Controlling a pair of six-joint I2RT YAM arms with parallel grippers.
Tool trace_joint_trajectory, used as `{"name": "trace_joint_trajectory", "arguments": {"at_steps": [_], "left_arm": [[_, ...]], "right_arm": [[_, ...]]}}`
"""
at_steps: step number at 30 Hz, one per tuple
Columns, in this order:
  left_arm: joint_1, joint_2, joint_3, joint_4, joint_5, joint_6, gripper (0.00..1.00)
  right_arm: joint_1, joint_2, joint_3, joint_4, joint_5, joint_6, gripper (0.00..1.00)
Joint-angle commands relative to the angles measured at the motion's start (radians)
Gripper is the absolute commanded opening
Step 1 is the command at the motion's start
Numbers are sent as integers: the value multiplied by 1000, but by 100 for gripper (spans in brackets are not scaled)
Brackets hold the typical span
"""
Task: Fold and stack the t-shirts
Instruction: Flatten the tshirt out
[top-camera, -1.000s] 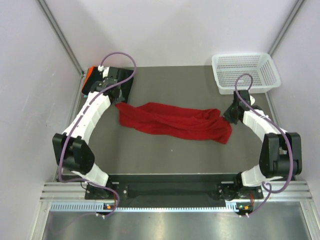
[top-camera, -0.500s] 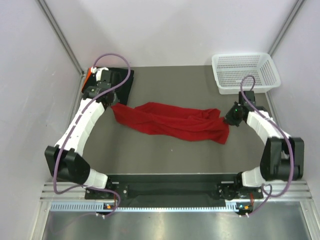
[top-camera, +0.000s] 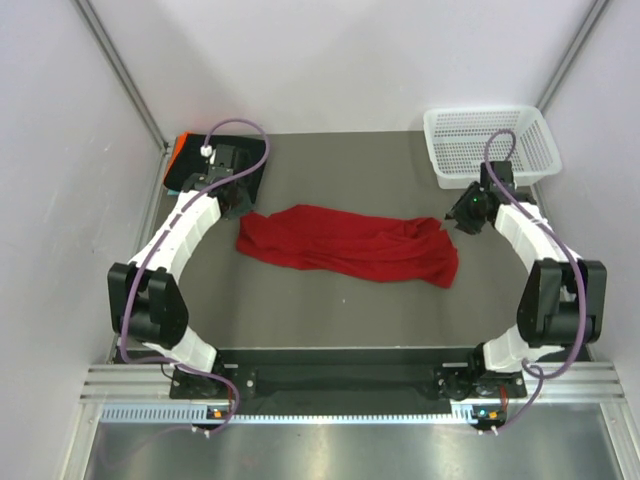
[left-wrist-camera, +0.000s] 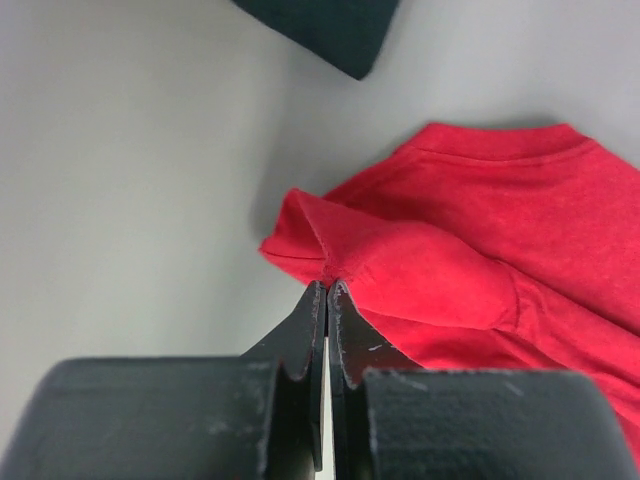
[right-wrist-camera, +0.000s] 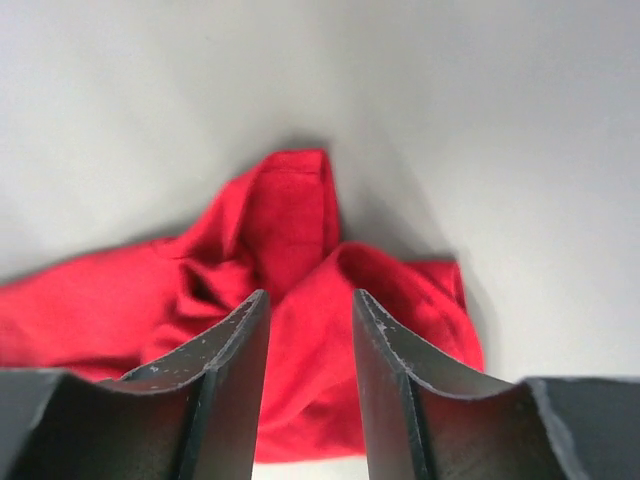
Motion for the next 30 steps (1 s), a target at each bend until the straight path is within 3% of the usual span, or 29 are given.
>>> {"name": "trace_joint_trajectory", "arguments": {"at_steps": [1, 6, 13, 23, 30], "left_arm": [[3, 0, -5, 77, 53, -14, 0], [5, -22, -6, 75, 31, -3, 0], [5, -51, -19, 81, 27, 11, 0], [5, -48, -26, 85, 39, 15, 0], [5, -46, -23, 87, 44, 20, 0]], "right_arm": [[-9, -134, -31, -55, 39, 97, 39], [-4, -242, -216, 72, -58, 231, 36], [4, -309, -409, 224, -72, 328, 35], [5, -269, -518, 339, -70, 369, 34], [5, -272, -527, 312, -58, 371, 35]]}}
